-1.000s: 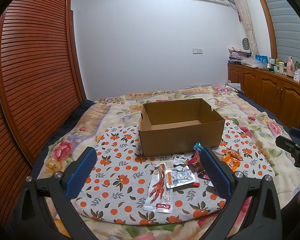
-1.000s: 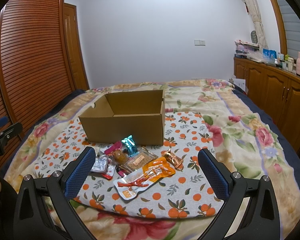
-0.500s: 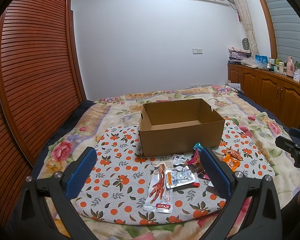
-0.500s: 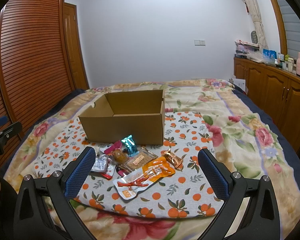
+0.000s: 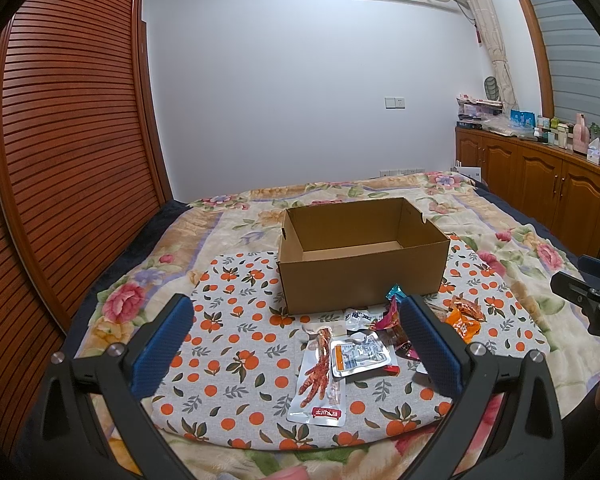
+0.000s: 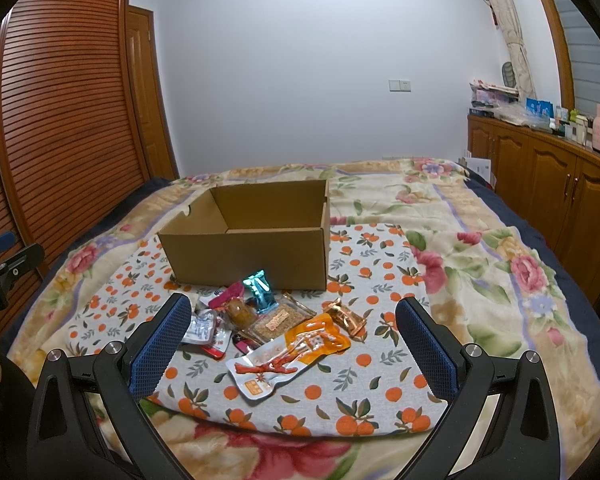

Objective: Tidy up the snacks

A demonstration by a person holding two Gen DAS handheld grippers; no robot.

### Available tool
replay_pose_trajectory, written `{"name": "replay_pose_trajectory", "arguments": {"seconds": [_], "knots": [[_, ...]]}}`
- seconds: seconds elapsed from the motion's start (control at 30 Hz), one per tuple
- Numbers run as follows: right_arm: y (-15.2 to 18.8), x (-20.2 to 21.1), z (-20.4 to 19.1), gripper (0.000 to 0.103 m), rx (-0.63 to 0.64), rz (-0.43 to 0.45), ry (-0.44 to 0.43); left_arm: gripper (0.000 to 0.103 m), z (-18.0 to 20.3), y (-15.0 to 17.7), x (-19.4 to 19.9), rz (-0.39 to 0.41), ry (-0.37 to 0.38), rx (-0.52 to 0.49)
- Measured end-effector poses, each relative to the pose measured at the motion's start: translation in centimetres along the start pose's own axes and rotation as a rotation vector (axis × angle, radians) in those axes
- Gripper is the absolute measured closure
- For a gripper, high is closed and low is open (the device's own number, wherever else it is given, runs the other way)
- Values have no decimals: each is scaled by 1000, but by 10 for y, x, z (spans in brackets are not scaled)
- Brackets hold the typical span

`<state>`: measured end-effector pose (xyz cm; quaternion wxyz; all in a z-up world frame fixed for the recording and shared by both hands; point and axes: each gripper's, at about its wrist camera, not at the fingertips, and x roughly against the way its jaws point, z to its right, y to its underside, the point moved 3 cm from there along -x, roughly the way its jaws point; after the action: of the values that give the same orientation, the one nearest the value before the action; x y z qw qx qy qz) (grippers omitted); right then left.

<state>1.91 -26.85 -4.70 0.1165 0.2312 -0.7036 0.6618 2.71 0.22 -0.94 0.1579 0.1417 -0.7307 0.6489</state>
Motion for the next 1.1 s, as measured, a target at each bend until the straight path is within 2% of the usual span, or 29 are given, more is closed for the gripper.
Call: {"name": "replay_pose_trajectory", "arguments": {"seconds": [0.47, 0.63, 0.8, 1.1], "knots": [[0, 0, 0, 0, 0, -1, 1, 0, -1, -1, 2, -5, 1, -1], [0, -2, 0, 0, 0, -7, 1, 0, -1, 2, -6, -30, 5, -9], [3, -15, -2, 0, 4, -50, -7, 0, 2, 4, -23, -102, 39, -24], [11, -60, -1, 0, -22, -159, -22, 0, 8, 17, -78, -273, 110, -49]]}}
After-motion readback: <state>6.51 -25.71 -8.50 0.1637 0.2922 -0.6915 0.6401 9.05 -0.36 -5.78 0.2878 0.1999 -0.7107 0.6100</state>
